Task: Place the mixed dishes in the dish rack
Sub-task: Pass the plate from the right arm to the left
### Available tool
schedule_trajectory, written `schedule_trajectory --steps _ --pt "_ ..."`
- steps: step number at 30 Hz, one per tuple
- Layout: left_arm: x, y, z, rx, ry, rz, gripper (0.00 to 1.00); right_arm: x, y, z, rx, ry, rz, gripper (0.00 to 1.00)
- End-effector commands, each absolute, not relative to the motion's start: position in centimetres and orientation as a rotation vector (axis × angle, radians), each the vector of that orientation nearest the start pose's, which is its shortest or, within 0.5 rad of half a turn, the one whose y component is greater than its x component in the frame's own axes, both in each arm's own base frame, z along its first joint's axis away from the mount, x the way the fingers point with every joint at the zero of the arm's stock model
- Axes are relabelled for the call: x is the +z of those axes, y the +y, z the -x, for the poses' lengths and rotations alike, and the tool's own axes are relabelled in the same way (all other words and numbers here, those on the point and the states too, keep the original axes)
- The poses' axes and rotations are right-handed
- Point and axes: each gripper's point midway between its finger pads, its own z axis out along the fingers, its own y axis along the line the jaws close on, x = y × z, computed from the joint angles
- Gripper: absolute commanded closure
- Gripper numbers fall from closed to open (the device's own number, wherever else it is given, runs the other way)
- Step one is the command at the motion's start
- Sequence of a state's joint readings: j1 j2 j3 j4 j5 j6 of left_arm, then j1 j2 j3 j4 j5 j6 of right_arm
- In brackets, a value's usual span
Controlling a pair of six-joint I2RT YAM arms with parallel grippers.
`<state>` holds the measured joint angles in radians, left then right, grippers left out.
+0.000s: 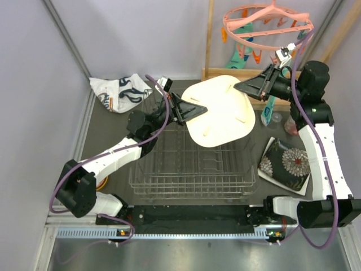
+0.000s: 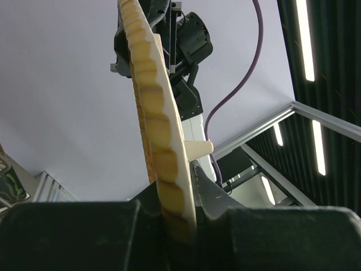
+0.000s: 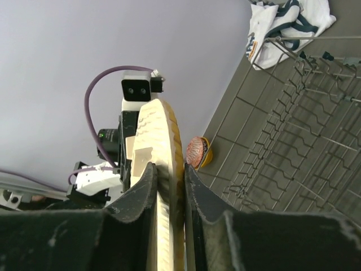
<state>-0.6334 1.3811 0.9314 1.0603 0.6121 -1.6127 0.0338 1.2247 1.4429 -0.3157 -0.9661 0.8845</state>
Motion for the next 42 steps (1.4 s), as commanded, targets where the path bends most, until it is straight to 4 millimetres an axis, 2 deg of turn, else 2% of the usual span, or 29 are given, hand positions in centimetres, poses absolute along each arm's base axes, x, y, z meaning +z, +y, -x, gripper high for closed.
schedule_trajectory --steps 1,5,8,9,12,15,19,22,24,25,26,28,29,30,31,32,36,38,39,40,41,42 --pt "53.6 -26.4 -14.1 -2.239 0.761 -0.411 1.0 42.6 14.1 -32.1 1.242 1.817 -0.018 1.0" --pt "53.3 -26.6 -14.4 -2.229 0.781 -0.398 1.0 42.5 13.5 -32.1 1.211 1.822 -0.014 1.0" --pt "53.3 -26.7 -14.5 -2.238 0.774 -0.402 1.0 42.5 13.0 -32.0 1.194 1.82 -0.013 0.77" --pt "53.2 -26.8 -14.6 -2.24 0.773 -0.409 1.0 42.3 12.6 -31.9 1.189 1.822 -0.024 0.61" --pt "53.4 -27.0 -14.7 -2.241 0.775 -0.42 1.0 42.3 11.4 -31.8 1.164 1.815 -0.044 0.46" --pt "53.4 -27.2 -15.0 -2.242 0.781 -0.42 1.0 42.4 10.6 -31.5 1.155 1.807 -0.049 0.4" --pt "53.4 -27.5 -15.4 -2.238 0.793 -0.414 1.0 42.3 9.4 -31.4 1.09 1.81 -0.065 0.38" --pt "53.6 -28.3 -16.7 -2.201 0.861 -0.403 1.0 42.3 9.0 -31.3 1.037 1.806 -0.076 0.32" --pt "53.0 -29.4 -18.4 -2.162 0.986 -0.379 1.0 42.6 8.5 -31.3 0.991 1.793 -0.092 0.3" --pt "53.5 -29.5 -19.0 -2.114 0.994 -0.392 1.0 42.8 8.4 -31.2 0.975 1.786 -0.096 0.29" --pt "52.8 -29.9 -20.9 -2.078 1.092 -0.339 1.0 42.7 8.2 -31.2 0.964 1.795 -0.114 0.29" --pt "53.1 -29.9 -22.8 -2.004 1.143 -0.325 1.0 43.5 7.7 -31.4 0.916 1.785 -0.128 0.28" --pt "52.8 -29.3 -24.7 -1.962 1.184 -0.281 1.0 43.3 7.5 -31.5 0.908 1.801 -0.144 0.28" --pt "52.2 -29.1 -26.1 -1.94 1.238 -0.242 1.0 44.0 7.2 -31.6 0.883 1.79 -0.152 0.28" --pt "52.6 -28.5 -27.1 -1.923 1.249 -0.222 1.0 44.1 7.1 -31.6 0.868 1.788 -0.15 0.28" --pt "51.9 -27.4 -29.5 -1.881 1.283 -0.162 1.0 44.2 6.9 -31.7 0.854 1.784 -0.152 0.28" --pt "50.2 -25.2 -35.1 -1.782 1.421 -0.014 1.0 44.2 6.7 -32.3 0.77 1.803 -0.152 0.28" --pt "49.2 -24.5 -37.6 -1.708 1.506 0.045 1.0 43.6 8.4 -32.0 0.747 1.846 -0.089 0.28" --pt "48.8 -24.3 -38.4 -1.678 1.533 0.061 1.0 43.9 8.2 -32.6 0.678 1.844 -0.094 0.28" --pt "48.0 -24.1 -39.5 -1.629 1.594 0.094 1.0 43.4 10.6 -31.9 0.673 1.88 -0.002 0.28" --pt "47.9 -23.5 -40.3 -1.587 1.601 0.13 1.0 44.3 10.5 -32.1 0.609 1.863 0.003 0.28" --pt "47.7 -23.4 -40.6 -1.564 1.62 0.132 1.0 44.1 11.0 -32.2 0.584 1.877 0.023 0.28"
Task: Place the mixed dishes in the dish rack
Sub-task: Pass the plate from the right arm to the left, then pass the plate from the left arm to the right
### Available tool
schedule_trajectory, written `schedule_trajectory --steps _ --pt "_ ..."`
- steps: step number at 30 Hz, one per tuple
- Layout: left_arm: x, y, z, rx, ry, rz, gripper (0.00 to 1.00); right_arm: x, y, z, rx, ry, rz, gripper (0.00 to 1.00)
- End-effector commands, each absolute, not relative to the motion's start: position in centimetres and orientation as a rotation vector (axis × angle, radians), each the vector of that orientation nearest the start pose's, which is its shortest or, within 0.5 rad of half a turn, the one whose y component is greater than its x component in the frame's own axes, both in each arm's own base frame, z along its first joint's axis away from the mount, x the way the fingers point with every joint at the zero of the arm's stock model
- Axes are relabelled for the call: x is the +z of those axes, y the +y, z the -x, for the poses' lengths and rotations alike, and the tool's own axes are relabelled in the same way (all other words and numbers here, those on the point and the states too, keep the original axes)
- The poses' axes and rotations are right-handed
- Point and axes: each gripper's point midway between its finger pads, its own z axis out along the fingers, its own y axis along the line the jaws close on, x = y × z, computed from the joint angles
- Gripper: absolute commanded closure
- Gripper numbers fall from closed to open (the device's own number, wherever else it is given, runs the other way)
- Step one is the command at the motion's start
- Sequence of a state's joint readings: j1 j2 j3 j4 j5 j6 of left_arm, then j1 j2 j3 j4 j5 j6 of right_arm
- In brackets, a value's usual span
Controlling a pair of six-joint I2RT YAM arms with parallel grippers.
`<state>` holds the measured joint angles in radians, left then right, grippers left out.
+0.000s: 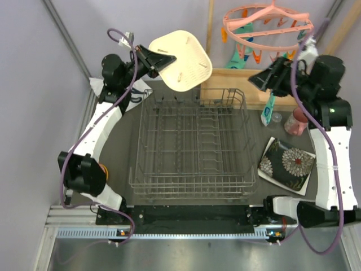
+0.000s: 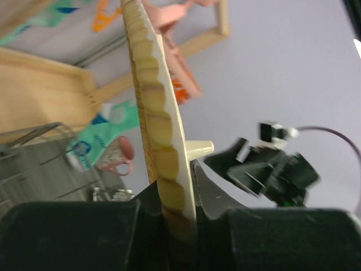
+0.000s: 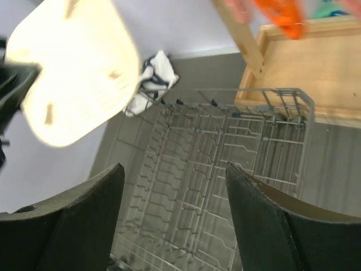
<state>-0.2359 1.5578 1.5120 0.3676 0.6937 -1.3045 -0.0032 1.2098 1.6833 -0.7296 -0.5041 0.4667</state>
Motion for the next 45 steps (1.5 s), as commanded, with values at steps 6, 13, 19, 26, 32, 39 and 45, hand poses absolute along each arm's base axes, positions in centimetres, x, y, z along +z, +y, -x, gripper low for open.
schedule_trajectory --steps 6,13,19,26,32,39,45 --pt "47.8 -21.2 -42.1 -1.424 1.734 0.304 1.0 42.6 14.5 -31.5 0.423 1.89 0.262 0.29" --pt "44.1 -21.1 -43.2 -1.391 1.971 0.467 1.0 40.3 21.5 -28.7 0.099 1.77 0.603 0.29" --pt "42.1 -21.2 -42.7 -1.394 2.041 0.51 1.0 40.9 25.8 -27.6 -0.109 1.606 0.669 0.3" --pt "41.4 -21.4 -41.2 -1.416 2.1 0.509 1.0 41.9 30.0 -27.1 -0.107 1.494 0.695 0.3" --pt "40.8 -21.5 -40.4 -1.444 2.113 0.52 1.0 41.6 34.0 -26.0 -0.026 1.48 0.749 0.3" --pt "40.3 -21.8 -40.3 -1.461 2.137 0.515 1.0 40.5 37.3 -24.7 0.008 1.465 0.836 0.3" --pt "40.5 -21.9 -39.6 -1.489 2.142 0.508 1.0 39.3 38.7 -25.4 -0.047 1.448 0.859 0.3"
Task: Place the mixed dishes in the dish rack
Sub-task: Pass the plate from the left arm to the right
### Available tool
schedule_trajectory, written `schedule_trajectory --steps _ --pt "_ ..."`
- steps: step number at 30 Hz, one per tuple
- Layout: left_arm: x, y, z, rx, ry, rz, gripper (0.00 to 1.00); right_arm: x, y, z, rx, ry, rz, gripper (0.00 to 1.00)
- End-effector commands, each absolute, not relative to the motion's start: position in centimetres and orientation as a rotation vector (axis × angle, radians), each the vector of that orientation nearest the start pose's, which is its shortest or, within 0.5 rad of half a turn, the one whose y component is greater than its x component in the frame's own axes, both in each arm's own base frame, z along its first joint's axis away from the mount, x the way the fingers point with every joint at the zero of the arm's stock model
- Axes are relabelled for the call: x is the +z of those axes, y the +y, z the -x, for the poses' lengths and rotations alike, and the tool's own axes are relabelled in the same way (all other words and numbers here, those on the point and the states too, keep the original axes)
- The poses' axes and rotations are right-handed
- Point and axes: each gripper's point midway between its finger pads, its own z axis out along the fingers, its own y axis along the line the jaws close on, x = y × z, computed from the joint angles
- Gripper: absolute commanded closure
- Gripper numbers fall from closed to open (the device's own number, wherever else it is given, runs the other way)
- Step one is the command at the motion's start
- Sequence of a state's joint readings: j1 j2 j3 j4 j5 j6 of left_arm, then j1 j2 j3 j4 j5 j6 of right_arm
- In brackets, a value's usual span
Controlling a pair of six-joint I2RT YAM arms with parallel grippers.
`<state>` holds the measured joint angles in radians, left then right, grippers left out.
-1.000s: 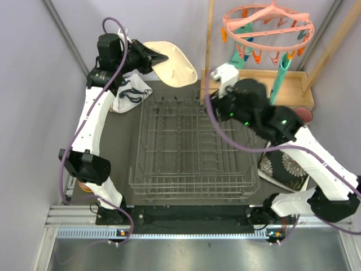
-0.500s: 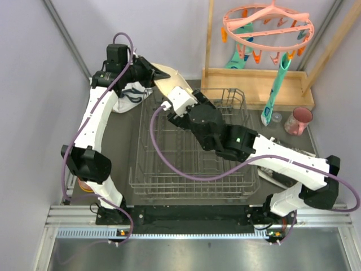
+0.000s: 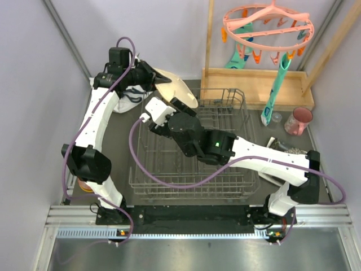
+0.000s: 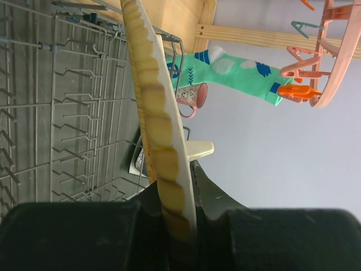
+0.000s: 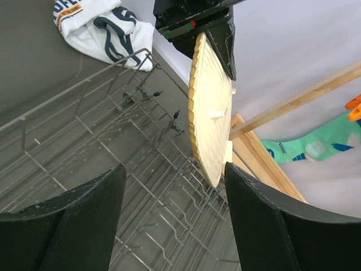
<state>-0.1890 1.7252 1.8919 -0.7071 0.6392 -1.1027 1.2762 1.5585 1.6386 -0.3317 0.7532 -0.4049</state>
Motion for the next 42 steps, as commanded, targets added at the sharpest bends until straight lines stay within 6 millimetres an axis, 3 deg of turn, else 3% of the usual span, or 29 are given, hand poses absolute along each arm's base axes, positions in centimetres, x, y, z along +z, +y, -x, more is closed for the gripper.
schedule_trajectory --steps 1,6,10,13,29,32,34,35,38,42 --pt "40.6 -21.9 -39.4 -1.494 2.138 0.5 1.0 39.1 38.6 -25.8 -0.078 1.447 0.852 0.31" --pt "39.8 -21.8 -37.7 -1.518 2.155 0.51 1.0 38.9 39.1 -26.9 -0.171 1.408 0.845 0.35" --pt "39.2 -21.7 -36.8 -1.521 2.168 0.508 1.0 38.7 39.2 -27.9 -0.204 1.412 0.833 0.45" --pt "39.1 -21.7 -36.4 -1.523 2.168 0.504 1.0 38.5 38.7 -28.5 -0.233 1.419 0.831 0.46" --pt "39.9 -22.1 -36.9 -1.575 2.148 0.504 1.0 36.1 34.6 -29.3 -0.237 1.509 0.798 0.46" --pt "40.0 -22.2 -36.7 -1.593 2.144 0.496 1.0 36.1 34.3 -29.7 -0.219 1.518 0.788 0.52" --pt "40.0 -22.2 -36.5 -1.607 2.142 0.502 1.0 36.2 34.4 -30.1 -0.213 1.521 0.783 0.69" --pt "40.1 -22.3 -36.3 -1.617 2.139 0.492 1.0 36.5 34.4 -30.2 -0.209 1.519 0.774 0.82" --pt "39.9 -22.3 -36.1 -1.631 2.146 0.491 1.0 37.0 34.4 -30.5 -0.208 1.518 0.758 1.0" --pt "39.5 -22.4 -35.7 -1.647 2.146 0.477 1.0 37.4 34.2 -30.6 -0.19 1.523 0.745 1.0"
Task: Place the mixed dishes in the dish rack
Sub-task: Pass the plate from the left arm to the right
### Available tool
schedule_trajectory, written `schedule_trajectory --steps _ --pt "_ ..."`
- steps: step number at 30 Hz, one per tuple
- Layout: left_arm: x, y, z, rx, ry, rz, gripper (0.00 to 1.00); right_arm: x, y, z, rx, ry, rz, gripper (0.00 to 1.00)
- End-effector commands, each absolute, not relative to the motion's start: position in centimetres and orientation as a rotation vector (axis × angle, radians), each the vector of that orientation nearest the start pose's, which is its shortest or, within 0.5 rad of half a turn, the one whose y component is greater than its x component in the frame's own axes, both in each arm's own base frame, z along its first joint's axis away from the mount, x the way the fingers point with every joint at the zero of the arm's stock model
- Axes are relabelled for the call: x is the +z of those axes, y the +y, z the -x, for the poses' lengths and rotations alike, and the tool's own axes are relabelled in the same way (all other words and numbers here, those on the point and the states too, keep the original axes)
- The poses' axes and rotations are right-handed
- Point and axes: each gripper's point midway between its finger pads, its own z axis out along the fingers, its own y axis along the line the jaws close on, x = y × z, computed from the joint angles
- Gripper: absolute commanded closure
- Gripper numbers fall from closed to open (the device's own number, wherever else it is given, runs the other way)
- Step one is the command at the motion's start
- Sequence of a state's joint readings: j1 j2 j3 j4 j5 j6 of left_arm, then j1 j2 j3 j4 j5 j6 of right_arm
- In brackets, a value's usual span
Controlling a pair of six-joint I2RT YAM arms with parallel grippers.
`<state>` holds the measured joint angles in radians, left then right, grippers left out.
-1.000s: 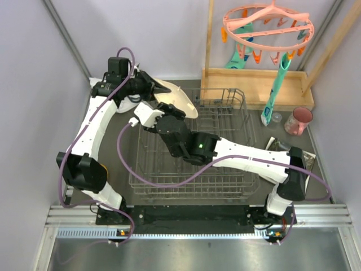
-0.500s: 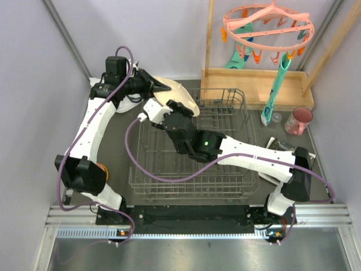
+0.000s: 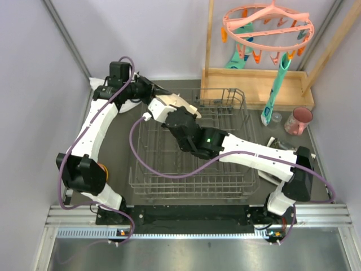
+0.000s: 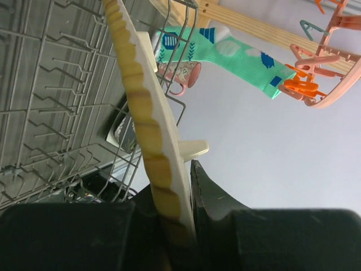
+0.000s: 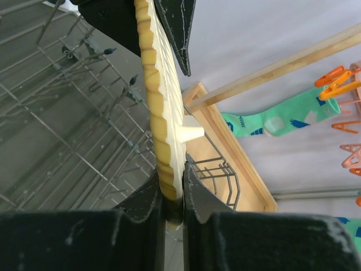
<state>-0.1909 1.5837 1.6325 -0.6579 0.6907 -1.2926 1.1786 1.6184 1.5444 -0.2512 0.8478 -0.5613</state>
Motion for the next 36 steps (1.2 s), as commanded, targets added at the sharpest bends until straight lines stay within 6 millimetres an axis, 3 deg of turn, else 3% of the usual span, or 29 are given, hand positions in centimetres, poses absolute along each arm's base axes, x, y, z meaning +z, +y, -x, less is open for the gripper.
schedule_trajectory --steps 1,4,8,14,18,21,22,27,28,31,36 --pt "39.6 -22.4 -35.6 -1.654 2.143 0.478 1.0 38.0 33.9 -30.6 -0.178 1.52 0.728 1.0" --pt "39.7 -22.5 -35.4 -1.672 2.128 0.47 0.96 38.8 32.9 -30.8 -0.175 1.519 0.697 1.0" --pt "39.9 -22.6 -35.1 -1.701 2.109 0.463 0.63 40.5 30.7 -31.2 -0.193 1.506 0.643 1.0" --pt "40.7 -22.8 -34.7 -1.767 2.08 0.44 0.36 41.9 28.0 -31.8 -0.238 1.493 0.593 1.0" --pt "42.0 -22.9 -34.5 -1.825 2.039 0.446 0.13 42.9 26.0 -32.1 -0.257 1.489 0.551 1.0" --pt "43.7 -22.6 -34.5 -1.871 1.983 0.426 0.09 42.8 25.0 -32.4 -0.271 1.493 0.545 1.0" --pt "44.1 -22.2 -34.7 -1.874 1.962 0.43 0.02 42.6 24.5 -32.4 -0.278 1.498 0.544 1.0" --pt "46.8 -19.4 -35.3 -1.873 1.838 0.426 0.02 41.8 22.4 -33.0 -0.196 1.546 0.498 1.0" --pt "46.9 -19.0 -35.3 -1.869 1.833 0.432 0.02 42.1 21.1 -33.4 -0.171 1.556 0.46 1.0" --pt "47.3 -17.9 -35.0 -1.86 1.802 0.407 0.02 41.3 21.1 -33.7 -0.006 1.578 0.497 1.0" --pt "46.6 -17.1 -34.5 -1.841 1.809 0.41 0.02 42.7 20.8 -33.3 0.153 1.53 0.511 1.0"
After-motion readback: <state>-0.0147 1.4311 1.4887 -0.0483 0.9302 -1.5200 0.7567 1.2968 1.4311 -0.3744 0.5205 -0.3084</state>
